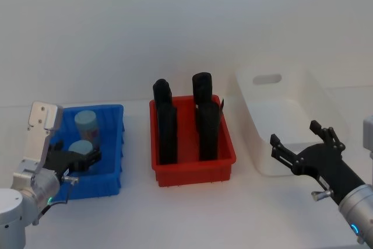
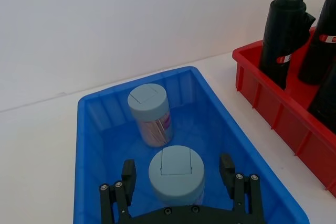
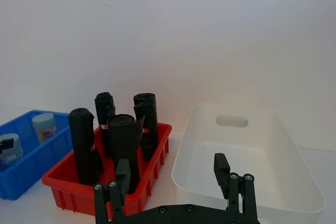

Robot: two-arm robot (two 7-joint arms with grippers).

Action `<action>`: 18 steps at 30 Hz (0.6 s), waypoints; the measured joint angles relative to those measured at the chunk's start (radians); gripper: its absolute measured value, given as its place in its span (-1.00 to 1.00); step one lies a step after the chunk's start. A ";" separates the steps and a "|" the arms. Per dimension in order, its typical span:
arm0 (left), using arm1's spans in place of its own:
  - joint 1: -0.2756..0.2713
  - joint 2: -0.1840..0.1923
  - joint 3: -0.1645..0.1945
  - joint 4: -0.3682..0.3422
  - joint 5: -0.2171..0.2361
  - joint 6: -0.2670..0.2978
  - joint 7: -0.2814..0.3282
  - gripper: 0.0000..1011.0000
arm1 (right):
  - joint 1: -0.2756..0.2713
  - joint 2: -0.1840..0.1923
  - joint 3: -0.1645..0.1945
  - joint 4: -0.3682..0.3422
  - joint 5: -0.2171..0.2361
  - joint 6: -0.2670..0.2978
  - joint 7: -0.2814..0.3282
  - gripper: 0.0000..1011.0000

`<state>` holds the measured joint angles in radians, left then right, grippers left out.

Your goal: Pick the cotton swabs from the blue box and place them into the white box.

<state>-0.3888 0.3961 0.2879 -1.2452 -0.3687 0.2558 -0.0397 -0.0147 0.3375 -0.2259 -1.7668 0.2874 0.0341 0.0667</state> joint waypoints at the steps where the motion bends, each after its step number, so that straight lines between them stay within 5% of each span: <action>1: -0.001 -0.001 -0.001 0.005 -0.002 0.000 0.000 0.99 | 0.000 0.000 0.000 0.000 0.000 0.000 0.000 0.98; 12: -0.016 -0.010 -0.008 0.055 -0.029 -0.016 -0.030 0.96 | 0.000 0.000 0.000 0.000 0.000 0.000 0.000 0.98; 18: -0.026 -0.014 -0.011 0.081 -0.038 -0.032 -0.060 0.65 | 0.000 0.000 0.000 0.000 0.000 0.000 0.000 0.98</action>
<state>-0.4146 0.3818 0.2770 -1.1643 -0.4068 0.2235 -0.1002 -0.0146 0.3374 -0.2258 -1.7668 0.2874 0.0341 0.0667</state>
